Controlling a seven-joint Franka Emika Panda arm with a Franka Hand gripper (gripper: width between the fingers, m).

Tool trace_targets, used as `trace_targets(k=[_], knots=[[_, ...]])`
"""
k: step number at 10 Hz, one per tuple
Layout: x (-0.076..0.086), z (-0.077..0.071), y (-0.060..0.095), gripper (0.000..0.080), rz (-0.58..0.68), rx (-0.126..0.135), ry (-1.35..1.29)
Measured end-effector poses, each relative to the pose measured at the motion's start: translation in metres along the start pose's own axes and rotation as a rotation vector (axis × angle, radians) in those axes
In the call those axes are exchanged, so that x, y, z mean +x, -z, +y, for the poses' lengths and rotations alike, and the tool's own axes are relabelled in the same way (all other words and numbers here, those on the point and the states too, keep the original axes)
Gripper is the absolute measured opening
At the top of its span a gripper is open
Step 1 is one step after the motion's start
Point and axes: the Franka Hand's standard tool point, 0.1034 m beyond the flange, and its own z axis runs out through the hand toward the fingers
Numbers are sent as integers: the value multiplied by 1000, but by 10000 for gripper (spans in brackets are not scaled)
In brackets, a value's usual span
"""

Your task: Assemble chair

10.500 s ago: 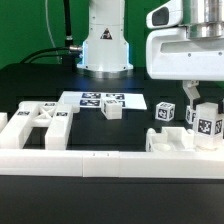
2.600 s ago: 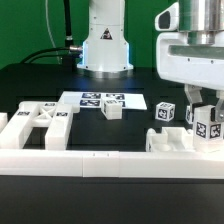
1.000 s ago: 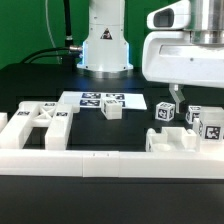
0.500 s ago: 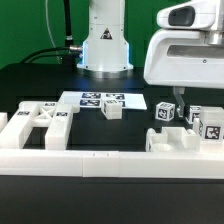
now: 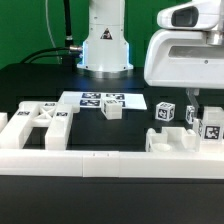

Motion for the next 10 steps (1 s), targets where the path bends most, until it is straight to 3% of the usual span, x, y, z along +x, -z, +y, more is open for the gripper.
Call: trace_targets(k=[5,10], knots=[[0,1,0,285,22,19,-605],[-2,3,0,287,16,31,-981]])
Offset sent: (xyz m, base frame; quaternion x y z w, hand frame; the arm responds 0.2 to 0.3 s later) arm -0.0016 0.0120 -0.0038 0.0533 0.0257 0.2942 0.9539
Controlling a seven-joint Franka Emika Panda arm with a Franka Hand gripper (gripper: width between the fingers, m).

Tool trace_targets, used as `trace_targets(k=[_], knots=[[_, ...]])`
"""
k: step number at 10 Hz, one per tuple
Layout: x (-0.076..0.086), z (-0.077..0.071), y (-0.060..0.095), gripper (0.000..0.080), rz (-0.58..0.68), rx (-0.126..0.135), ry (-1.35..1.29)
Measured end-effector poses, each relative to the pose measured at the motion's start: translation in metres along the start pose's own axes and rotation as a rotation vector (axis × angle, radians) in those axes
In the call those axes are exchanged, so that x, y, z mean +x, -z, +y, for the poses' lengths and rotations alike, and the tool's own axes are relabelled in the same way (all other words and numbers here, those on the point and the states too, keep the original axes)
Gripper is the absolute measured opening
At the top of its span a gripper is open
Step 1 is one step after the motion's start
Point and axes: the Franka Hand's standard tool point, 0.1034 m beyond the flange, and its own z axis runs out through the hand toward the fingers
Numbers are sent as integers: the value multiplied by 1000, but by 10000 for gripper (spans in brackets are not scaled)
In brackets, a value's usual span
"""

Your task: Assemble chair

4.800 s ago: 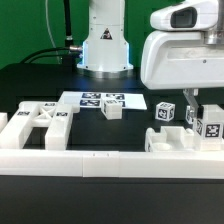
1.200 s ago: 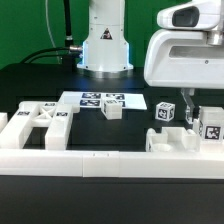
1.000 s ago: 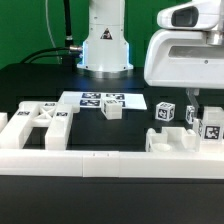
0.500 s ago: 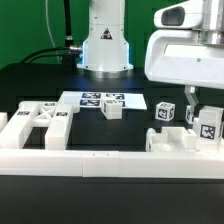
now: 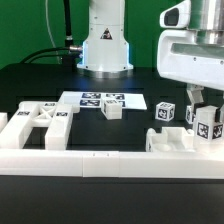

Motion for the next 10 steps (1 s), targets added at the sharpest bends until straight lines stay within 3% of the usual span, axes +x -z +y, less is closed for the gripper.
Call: trace_targets(k=[5,8,9,10], knots=[[-4,0,1,288,4,35,-632],[-1,2,2,289,5,33,-659],[1,3,2,456,8,27,-567],[2,6,2,602,2,-2,-517]])
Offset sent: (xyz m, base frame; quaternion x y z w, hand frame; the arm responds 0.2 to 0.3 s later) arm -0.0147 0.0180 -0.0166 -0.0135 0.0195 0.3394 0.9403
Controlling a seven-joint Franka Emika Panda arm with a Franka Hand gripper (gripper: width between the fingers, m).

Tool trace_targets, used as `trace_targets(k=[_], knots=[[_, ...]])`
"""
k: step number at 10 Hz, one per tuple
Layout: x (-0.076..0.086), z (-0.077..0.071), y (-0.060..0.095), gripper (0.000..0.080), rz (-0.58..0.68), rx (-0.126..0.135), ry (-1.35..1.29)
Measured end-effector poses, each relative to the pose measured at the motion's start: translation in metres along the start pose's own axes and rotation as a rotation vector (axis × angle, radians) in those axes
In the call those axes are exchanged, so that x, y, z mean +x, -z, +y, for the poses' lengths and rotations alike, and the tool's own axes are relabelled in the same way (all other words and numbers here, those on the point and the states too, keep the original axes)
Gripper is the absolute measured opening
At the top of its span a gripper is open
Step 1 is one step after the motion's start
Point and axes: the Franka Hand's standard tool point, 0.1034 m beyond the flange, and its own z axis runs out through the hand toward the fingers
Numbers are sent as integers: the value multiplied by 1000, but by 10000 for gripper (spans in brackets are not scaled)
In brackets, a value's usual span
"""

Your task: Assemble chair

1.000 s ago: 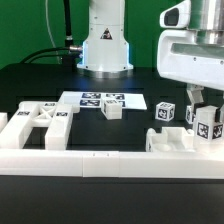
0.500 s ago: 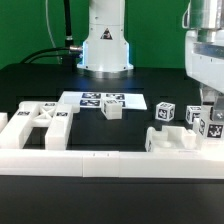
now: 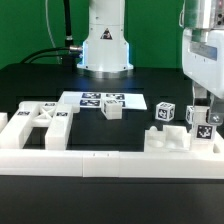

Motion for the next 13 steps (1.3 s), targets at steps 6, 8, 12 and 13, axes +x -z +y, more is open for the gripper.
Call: trace_targets(k=[6,8,12,13], knots=[[-9,2,5,649,5,-1,633],[-8,11,22,649,0,35,970],[-2,18,27,649,7,41,1241],[1,18,25,649,35,70,1310]])
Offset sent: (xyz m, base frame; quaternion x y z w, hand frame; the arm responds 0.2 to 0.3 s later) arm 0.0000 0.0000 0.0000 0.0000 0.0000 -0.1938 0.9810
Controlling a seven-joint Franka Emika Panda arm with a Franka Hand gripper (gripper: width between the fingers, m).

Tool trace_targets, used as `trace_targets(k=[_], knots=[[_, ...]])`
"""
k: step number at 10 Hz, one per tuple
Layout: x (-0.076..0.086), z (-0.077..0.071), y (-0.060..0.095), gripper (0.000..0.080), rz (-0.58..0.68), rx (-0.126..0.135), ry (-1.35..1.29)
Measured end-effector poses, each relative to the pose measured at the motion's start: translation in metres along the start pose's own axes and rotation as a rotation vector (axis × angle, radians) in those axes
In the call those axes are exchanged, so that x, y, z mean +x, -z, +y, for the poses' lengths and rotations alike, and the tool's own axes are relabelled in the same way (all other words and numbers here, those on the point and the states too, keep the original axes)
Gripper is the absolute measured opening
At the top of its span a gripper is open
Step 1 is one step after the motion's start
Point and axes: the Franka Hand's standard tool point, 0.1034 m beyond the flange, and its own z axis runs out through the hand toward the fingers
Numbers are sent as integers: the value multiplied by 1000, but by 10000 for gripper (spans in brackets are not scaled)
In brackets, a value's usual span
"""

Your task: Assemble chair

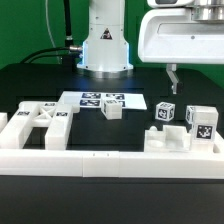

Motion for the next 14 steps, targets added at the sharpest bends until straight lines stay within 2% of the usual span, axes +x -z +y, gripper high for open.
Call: trace_targets(k=[1,2,3,4,9,10,12,14], knots=[[-13,11,1,649,1,-2,104],[-24,33,1,649,14,-7,217],[-33,59,-5,649,26,-19,264],[-39,79,-12,649,26,-31,264],[-39,77,-12,649,19,-31,246],[-40,84,-12,649,35,-34,319],[-74,134,-22,649,29,-61,406],[-89,171,-40,649,33,-96,437]])
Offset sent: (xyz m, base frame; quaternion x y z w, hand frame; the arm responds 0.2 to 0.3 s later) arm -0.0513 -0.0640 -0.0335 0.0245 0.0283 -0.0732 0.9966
